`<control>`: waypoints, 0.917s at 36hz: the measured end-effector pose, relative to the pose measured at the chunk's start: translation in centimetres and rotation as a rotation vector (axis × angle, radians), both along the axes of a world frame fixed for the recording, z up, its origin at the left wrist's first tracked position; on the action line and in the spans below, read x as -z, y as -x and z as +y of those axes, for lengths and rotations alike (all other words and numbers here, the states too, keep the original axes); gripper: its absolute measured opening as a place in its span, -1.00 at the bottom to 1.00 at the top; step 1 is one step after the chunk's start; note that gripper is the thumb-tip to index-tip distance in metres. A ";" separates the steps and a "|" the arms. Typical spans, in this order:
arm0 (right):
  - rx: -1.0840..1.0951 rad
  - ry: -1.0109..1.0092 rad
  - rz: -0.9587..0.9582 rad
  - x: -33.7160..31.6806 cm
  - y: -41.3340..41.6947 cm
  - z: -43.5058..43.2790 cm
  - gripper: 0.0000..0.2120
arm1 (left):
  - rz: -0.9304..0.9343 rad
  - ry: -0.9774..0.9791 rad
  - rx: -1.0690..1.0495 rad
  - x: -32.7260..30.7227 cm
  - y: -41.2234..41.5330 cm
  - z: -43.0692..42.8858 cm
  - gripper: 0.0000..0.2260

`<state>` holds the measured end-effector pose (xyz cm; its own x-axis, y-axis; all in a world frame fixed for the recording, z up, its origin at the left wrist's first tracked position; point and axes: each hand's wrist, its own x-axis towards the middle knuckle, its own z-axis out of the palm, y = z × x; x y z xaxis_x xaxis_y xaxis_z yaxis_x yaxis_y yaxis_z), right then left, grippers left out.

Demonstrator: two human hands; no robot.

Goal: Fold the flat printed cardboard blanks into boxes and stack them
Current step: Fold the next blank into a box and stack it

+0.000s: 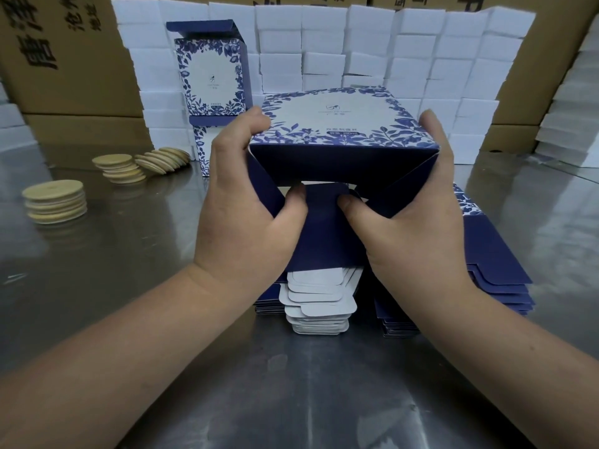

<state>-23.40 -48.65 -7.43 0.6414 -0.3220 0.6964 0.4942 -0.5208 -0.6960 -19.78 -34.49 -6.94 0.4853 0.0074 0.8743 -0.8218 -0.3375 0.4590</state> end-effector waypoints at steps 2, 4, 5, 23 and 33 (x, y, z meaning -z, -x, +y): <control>0.004 0.004 0.028 -0.2 0.1 0.0 -0.17 | -0.004 0.001 0.000 0.0 0.0 0.0 -0.44; 0.017 0.026 0.054 -0.4 0.2 0.0 -0.17 | -0.006 0.005 0.001 0.0 0.0 0.1 -0.44; 0.021 0.042 0.061 -0.5 0.3 0.0 -0.17 | -0.001 0.011 0.005 0.1 0.0 0.1 -0.44; 0.023 0.049 -0.027 -0.6 1.1 0.6 -0.25 | 0.018 -0.124 0.122 0.2 0.2 0.7 -0.34; -0.002 0.036 -0.115 -0.9 1.0 0.3 -0.29 | -0.006 -0.098 0.027 0.3 0.3 0.4 -0.36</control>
<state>-24.37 -48.36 -6.57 0.5574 -0.2943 0.7763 0.5705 -0.5436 -0.6157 -20.07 -34.11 -7.20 0.4788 -0.0913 0.8731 -0.8338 -0.3585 0.4198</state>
